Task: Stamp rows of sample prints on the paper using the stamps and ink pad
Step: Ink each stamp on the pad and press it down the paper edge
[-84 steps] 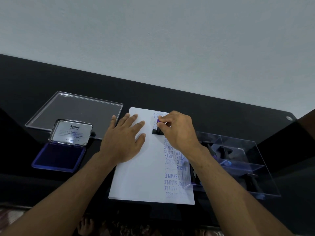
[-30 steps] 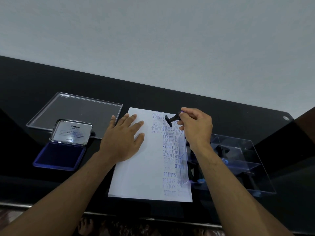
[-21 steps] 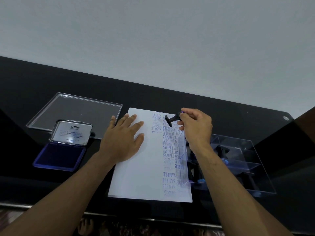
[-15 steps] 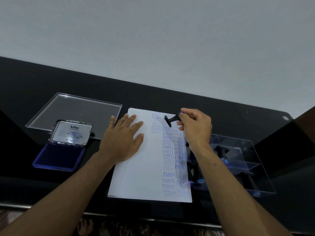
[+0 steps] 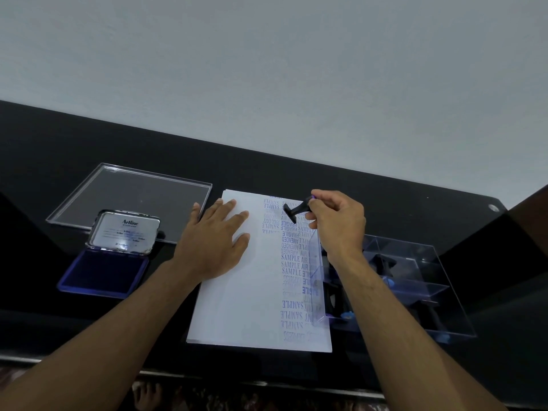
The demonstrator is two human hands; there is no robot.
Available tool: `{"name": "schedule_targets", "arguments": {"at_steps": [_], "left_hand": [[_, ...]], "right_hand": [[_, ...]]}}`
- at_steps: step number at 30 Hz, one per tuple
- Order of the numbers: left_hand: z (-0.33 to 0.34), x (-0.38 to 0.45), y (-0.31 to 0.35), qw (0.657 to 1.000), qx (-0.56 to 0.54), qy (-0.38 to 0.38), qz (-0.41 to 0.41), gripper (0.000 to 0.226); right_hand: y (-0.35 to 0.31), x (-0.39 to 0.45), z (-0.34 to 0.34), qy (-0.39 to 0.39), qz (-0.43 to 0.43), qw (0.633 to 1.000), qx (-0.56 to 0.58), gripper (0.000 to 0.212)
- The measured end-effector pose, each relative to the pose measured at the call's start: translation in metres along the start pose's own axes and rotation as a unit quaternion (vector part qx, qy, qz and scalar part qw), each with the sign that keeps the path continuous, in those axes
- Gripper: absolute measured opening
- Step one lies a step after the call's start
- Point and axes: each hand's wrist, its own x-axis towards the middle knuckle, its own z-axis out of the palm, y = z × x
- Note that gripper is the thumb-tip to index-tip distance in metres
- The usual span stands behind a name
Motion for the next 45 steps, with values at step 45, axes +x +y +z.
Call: {"name": "schedule_targets", "arguments": {"at_steps": [45], "left_hand": [[-0.050,-0.200,-0.158,0.979,0.027,0.058,-0.195,0.076]], "right_hand": [[-0.084,-0.173,0.180,-0.349,-0.325,0.829,-0.291,0.025]]}}
